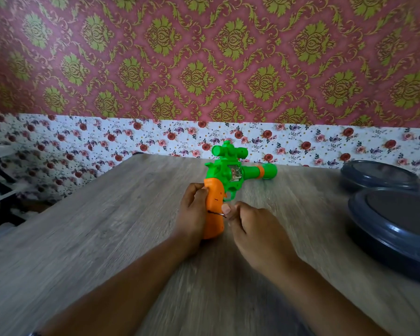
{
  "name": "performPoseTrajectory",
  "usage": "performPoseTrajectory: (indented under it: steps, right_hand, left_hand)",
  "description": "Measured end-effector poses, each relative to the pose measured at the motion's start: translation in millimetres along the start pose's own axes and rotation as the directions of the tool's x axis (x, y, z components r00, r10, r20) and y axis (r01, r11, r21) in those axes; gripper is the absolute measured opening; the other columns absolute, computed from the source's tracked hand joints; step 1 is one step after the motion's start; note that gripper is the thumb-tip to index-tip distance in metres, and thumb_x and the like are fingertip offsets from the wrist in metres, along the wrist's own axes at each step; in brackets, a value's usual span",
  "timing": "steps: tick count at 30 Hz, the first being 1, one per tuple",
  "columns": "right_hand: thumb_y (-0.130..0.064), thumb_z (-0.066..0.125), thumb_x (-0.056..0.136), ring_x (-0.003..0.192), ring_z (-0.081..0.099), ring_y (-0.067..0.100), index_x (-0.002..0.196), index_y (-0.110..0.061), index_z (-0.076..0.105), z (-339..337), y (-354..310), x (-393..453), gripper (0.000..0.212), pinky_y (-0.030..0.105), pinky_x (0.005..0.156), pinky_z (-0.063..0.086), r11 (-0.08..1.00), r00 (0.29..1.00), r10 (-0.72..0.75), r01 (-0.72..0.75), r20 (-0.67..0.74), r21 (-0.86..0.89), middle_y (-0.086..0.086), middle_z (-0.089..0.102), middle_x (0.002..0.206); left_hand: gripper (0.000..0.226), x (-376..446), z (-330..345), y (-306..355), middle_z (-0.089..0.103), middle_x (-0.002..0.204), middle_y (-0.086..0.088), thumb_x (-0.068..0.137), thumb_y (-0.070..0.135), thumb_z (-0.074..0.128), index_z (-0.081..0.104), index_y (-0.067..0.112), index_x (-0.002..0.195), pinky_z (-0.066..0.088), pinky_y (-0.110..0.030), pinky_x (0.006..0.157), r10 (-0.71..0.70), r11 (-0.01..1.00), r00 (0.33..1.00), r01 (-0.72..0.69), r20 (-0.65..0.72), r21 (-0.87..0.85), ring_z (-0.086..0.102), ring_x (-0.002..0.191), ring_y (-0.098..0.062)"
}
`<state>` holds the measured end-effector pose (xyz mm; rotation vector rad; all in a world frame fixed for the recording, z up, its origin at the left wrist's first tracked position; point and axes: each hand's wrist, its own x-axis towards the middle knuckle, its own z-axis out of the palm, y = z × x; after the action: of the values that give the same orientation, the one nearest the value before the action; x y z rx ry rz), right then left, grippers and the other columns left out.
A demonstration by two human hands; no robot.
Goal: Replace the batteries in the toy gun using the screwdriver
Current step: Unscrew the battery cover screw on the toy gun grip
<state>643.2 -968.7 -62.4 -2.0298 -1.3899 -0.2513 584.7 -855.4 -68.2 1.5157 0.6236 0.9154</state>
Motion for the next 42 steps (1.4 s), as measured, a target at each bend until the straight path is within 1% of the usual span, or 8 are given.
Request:
performPoseTrajectory:
  steps: [4,8,13,20,27,34,37,42]
  right_hand:
    - [-0.051,0.02,0.096,0.056,0.042,0.016,0.083,-0.022,0.046,3,2,1,0.04,0.025,0.045,0.022,0.992,0.999,-0.038,0.038,-0.003,-0.122,-0.009,0.033,0.055]
    - [-0.057,0.009,0.085,0.059,0.056,0.025,0.09,-0.02,0.051,6,3,-2,0.056,0.031,0.053,0.032,0.992,0.995,-0.089,0.084,-0.054,-0.092,0.002,0.055,0.061]
    - [-0.053,0.027,0.084,0.044,0.05,0.021,0.078,-0.02,0.049,7,5,1,0.04,0.028,0.044,0.033,0.99,0.985,-0.131,0.124,-0.111,-0.065,0.0,0.052,0.05]
    - [-0.04,0.058,0.083,0.062,0.063,0.004,0.077,-0.025,0.051,5,6,3,0.017,0.032,0.063,0.051,0.958,0.992,-0.02,0.055,-0.124,0.283,-0.01,0.067,0.066]
    - [-0.068,0.019,0.081,0.057,0.059,0.023,0.075,-0.026,0.041,5,4,1,0.048,0.046,0.061,0.049,0.981,0.989,0.05,-0.023,-0.136,0.194,0.004,0.062,0.059]
    - [-0.024,0.048,0.094,0.058,0.06,0.011,0.078,-0.025,0.04,4,7,3,0.017,0.034,0.063,0.049,0.986,0.998,-0.014,0.023,-0.058,0.163,-0.001,0.067,0.061]
    - [-0.019,0.049,0.094,0.068,0.064,0.008,0.083,-0.025,0.04,2,7,4,0.015,0.032,0.067,0.05,0.98,0.999,-0.038,0.041,-0.018,0.193,-0.003,0.07,0.072]
    - [-0.054,0.033,0.092,0.063,0.058,0.018,0.083,-0.023,0.041,4,7,3,0.033,0.042,0.063,0.049,0.991,1.0,-0.018,0.017,0.007,0.132,0.001,0.068,0.075]
  left_hand:
    - [0.019,0,1,1,0.053,0.076,0.002,0.1,0.021,0.035,0.051,0.015,0.09,0.036,-0.023,0.055,-0.02,1.0,1.0,0.019,-0.007,-0.013,0.049,0.063,-0.008]
    - [0.022,1,0,0,0.053,0.075,0.0,0.1,0.02,0.036,0.05,0.018,0.083,0.039,-0.023,0.054,-0.003,1.0,1.0,0.003,-0.004,-0.025,0.05,0.059,-0.005]
    - [0.017,-2,0,5,0.051,0.07,-0.002,0.1,0.013,0.034,0.048,0.005,0.096,0.039,-0.009,0.039,0.023,0.997,0.999,-0.02,0.039,-0.08,0.053,0.042,0.005]
    - [0.021,1,-2,-1,0.055,0.074,0.002,0.099,0.021,0.037,0.051,0.018,0.084,0.042,-0.023,0.056,0.032,0.999,0.999,-0.032,0.004,-0.012,0.052,0.061,-0.006]
    - [0.02,-7,1,6,0.053,0.076,0.001,0.101,0.015,0.03,0.047,0.006,0.101,0.038,-0.005,0.039,0.076,0.997,0.995,-0.075,0.072,-0.013,0.056,0.048,0.01]
    - [0.018,-5,2,5,0.049,0.071,-0.003,0.101,0.014,0.031,0.045,0.005,0.094,0.038,-0.009,0.036,0.055,0.998,0.998,-0.055,0.003,-0.039,0.055,0.042,0.005]
    - [0.023,1,2,-3,0.048,0.074,-0.003,0.101,0.021,0.032,0.046,0.012,0.086,0.04,-0.022,0.049,0.036,0.999,0.998,-0.037,-0.041,-0.015,0.055,0.063,-0.013]
    - [0.028,5,2,-6,0.05,0.082,0.002,0.103,0.031,0.027,0.05,0.015,0.099,0.039,-0.023,0.058,0.013,1.0,0.997,-0.014,-0.076,-0.019,0.051,0.074,-0.014]
